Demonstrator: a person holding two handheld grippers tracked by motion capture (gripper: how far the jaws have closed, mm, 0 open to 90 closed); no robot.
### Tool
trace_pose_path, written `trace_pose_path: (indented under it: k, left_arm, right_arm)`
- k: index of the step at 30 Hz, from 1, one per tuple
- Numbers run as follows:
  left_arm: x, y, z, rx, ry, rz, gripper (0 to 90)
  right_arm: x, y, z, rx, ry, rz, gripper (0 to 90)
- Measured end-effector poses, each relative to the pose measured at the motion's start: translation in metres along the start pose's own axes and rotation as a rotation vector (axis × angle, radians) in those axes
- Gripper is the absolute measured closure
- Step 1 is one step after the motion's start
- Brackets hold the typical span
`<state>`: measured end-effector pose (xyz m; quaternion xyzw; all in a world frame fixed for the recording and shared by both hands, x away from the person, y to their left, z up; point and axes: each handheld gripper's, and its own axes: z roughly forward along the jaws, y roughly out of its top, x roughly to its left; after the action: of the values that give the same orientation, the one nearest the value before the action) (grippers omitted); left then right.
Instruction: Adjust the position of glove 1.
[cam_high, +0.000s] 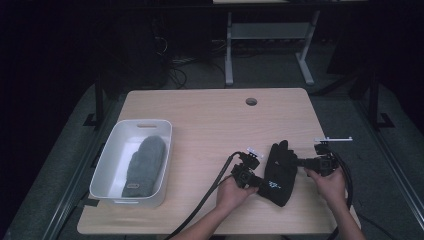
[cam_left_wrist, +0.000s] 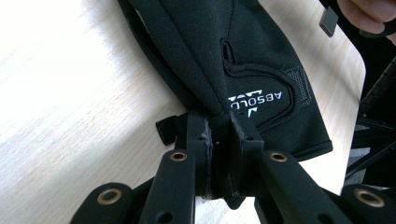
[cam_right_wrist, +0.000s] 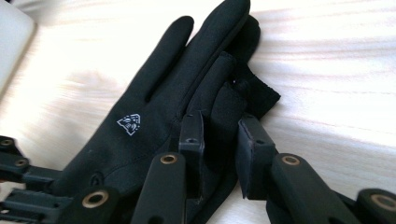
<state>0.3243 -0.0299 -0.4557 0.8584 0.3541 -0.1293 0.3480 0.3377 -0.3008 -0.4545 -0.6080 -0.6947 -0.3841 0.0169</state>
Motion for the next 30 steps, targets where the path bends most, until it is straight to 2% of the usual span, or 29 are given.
trace_pose_path:
  k: [4,11,20,30]
  left_arm:
    - [0.002,-0.003,-0.007,-0.01,-0.003,-0.01,80.7]
    - [0.002,-0.007,-0.025,-0.029,-0.003,0.008,80.7]
    - [0.006,-0.011,-0.054,-0.073,0.003,0.019,80.7]
    - [0.014,-0.017,-0.078,-0.111,-0.02,-0.004,80.7]
  right_arm:
    - [0.004,0.002,-0.003,-0.01,0.04,0.014,73.9]
    - [0.014,0.005,-0.006,-0.017,0.1,0.028,74.1]
    - [0.038,0.019,-0.009,-0.03,0.139,-0.001,74.1]
    - [0.058,0.031,-0.007,-0.04,0.177,-0.023,74.1]
